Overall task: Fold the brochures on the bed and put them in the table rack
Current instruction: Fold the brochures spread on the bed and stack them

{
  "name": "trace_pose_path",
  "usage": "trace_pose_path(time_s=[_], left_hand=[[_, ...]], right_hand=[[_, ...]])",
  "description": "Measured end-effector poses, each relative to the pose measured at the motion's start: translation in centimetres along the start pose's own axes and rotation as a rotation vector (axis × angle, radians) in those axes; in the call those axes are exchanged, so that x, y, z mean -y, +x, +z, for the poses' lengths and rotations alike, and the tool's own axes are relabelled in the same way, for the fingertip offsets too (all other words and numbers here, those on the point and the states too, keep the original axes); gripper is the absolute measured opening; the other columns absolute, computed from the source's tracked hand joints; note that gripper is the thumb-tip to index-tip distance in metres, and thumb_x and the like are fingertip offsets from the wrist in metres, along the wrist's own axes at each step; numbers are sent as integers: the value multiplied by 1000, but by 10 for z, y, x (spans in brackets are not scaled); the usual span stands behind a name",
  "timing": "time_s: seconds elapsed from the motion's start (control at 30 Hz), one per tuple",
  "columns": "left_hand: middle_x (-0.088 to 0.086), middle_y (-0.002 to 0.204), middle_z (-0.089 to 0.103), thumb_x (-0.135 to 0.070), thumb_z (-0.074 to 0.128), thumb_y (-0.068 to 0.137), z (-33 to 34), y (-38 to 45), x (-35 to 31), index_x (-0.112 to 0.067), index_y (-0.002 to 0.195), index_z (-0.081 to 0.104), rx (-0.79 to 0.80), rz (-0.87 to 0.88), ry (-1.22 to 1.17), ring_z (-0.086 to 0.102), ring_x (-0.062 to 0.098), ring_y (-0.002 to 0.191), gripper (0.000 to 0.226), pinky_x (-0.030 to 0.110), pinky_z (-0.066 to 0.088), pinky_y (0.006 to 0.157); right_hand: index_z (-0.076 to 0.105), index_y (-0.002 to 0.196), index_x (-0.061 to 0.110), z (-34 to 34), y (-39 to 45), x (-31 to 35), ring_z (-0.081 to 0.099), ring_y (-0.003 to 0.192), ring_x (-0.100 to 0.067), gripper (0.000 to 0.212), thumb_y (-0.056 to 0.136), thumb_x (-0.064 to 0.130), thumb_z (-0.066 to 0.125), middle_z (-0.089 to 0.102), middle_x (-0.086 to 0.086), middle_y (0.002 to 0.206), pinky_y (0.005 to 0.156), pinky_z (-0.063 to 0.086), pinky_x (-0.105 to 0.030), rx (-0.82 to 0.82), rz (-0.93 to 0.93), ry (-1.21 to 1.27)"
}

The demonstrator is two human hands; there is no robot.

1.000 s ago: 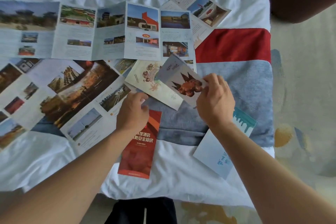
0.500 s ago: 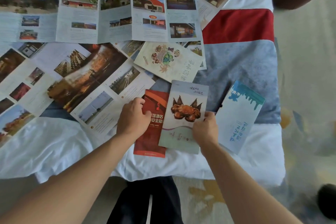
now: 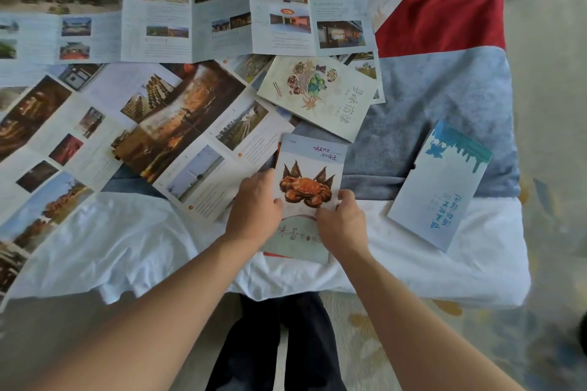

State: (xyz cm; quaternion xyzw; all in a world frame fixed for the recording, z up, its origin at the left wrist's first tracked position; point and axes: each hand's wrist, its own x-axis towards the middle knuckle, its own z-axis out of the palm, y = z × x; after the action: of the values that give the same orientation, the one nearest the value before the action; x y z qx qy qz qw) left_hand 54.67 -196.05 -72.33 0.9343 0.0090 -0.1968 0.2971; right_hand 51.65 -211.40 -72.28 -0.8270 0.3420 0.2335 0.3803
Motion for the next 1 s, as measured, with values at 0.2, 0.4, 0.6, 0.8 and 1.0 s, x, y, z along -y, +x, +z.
trace_pose_path(time_s=[0.2,0.4,0.6,0.8,1.0], left_hand=[[15,148,27,-4,62,88,11,-17,3,-7,151,25,66,125,226,37,33,134,73,28,50,87],[12,166,4,-19,65,87,13,-29,11,-22,156,23,115,315,470,16,31,149,81,41,35,113],[12,167,-3,-29,26,102,19,-15,26,-19,159,9,222,393,577,0,27,154,60,43,20,119],[14,166,-9,-42,47,99,16,-7,27,-18,158,5,309,403,632,0,29,153,76,44,19,120],[12,163,12,-43,63,90,12,-1,19,-20,152,26,259,403,623,18,28,148,77,42,27,114]], right_hand=[[42,134,18,3,-3,-3,59,103,-30,49,87,21,57,62,-9,120,78,48,-38,-85,-112,-114],[30,152,23,-3,-14,-3,25,146,-31,76,86,27,68,24,-11,161,110,35,-45,-163,-626,-651],[49,139,27,5,-5,-3,30,142,-24,56,86,28,66,35,-2,154,116,23,-46,-40,-674,-811],[51,135,26,2,11,14,38,134,-28,55,83,29,69,38,-6,149,111,29,-42,-81,-710,-804],[52,134,26,1,20,20,36,137,-29,53,84,28,68,35,-6,153,111,30,-43,-76,-689,-835]])
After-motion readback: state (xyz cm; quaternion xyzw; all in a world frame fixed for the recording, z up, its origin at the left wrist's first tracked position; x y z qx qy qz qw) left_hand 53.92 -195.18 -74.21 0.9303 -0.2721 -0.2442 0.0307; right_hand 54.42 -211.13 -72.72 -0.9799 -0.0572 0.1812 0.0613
